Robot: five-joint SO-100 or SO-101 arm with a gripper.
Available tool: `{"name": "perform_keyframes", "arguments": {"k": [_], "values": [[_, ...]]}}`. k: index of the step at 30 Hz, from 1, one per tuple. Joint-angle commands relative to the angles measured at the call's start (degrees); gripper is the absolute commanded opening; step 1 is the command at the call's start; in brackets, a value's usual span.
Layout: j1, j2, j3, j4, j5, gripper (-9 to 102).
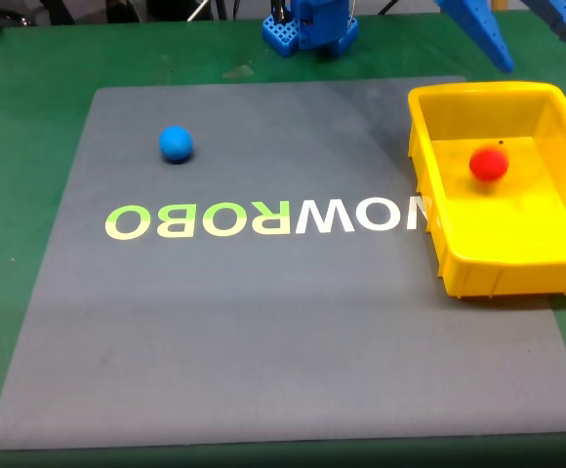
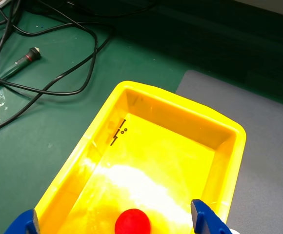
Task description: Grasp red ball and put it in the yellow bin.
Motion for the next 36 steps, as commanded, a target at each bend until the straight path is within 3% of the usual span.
{"name": "perform_keyframes", "arguments": {"k": [1,7,12,16,18,19,30,36], "values": [[1.6,3.3,-0.8,-0.6,-0.8,36],[3.0,13.4,6.8,0.8,-1.8,35],[5.7,36.5,30.9,1.8,-4.7,30],[9.4,59.9,51.6,10.4,-7.8,14],[11.9,66.5,55.9,16.9,-7.3,1],[13.3,68.6,57.3,19.0,-6.5,0],[24.1,84.8,72.7,33.6,-4.5,0],[27.6,88.0,79.7,34.9,-5.1,0]]}}
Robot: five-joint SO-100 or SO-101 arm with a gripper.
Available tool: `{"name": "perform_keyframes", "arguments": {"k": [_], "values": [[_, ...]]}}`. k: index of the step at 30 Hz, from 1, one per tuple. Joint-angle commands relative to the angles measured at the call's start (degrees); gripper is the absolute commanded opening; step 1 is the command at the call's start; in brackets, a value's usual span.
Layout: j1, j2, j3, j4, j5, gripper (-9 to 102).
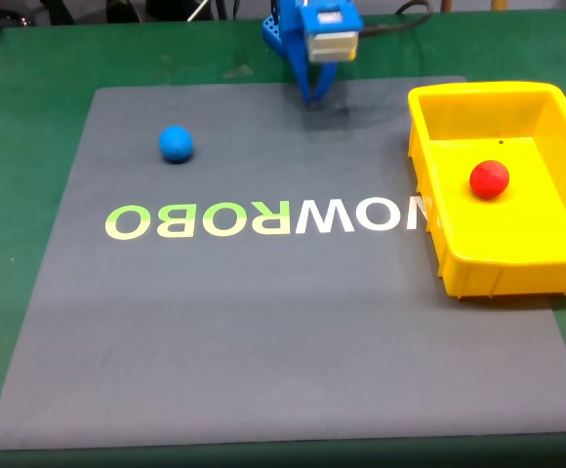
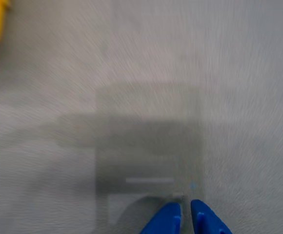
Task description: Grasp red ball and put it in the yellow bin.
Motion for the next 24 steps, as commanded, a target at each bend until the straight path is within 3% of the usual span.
{"name": "perform_keyframes", "arguments": {"k": [1,24], "values": [[2.0,1.0,1.2,0.2,-0.6,0],[5.2,1.1,5.0,3.1,-2.7,0]]}}
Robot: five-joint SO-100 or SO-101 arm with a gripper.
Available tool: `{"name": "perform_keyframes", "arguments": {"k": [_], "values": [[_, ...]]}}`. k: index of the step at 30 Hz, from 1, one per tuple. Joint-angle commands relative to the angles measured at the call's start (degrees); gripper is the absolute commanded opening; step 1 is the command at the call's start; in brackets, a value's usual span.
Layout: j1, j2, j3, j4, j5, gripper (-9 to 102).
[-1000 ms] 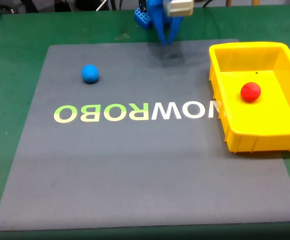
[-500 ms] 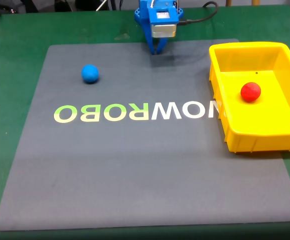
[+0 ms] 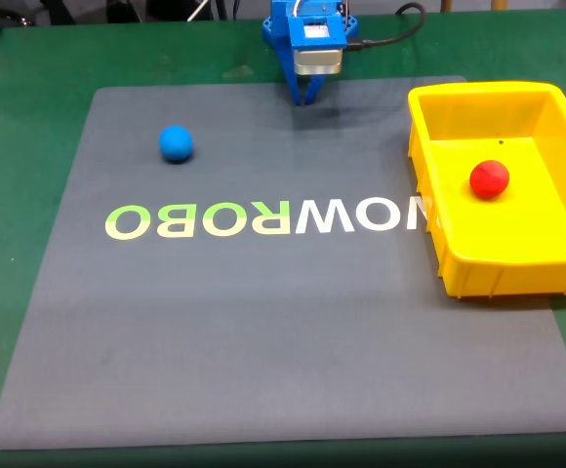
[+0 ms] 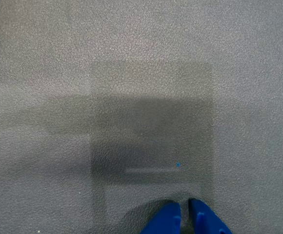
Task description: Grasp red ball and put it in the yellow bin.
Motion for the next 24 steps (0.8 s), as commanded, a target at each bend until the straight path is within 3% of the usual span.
{"name": "perform_keyframes", "arguments": {"k": [1,24], "values": [[0.4,0.7,1.8,0.4,-0.1,0],[1.0,0.7,1.8,0.5,0.4,0]]}}
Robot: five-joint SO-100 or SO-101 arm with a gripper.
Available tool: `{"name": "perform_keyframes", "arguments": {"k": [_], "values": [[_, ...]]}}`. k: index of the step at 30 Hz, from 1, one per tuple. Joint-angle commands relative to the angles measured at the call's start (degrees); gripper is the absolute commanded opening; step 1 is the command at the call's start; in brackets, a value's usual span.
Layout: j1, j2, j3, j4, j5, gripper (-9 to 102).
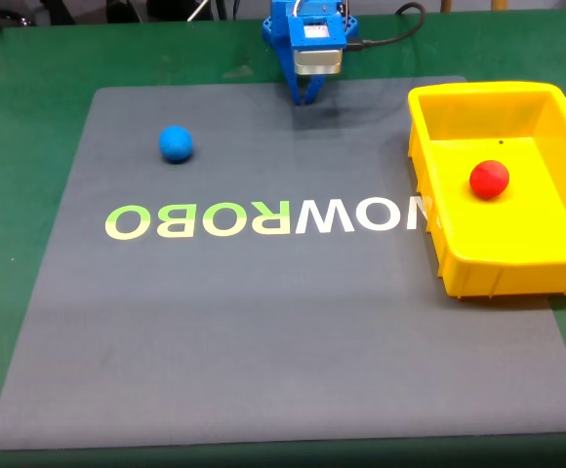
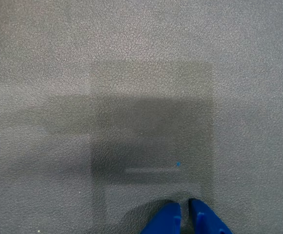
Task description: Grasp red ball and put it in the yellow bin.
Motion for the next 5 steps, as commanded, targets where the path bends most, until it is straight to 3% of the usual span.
{"name": "perform_keyframes", "arguments": {"k": [1,5], "values": [[1.0,0.7,1.8,0.3,0.4,0],[1.0,0.7,1.8,0.3,0.3,0]]}}
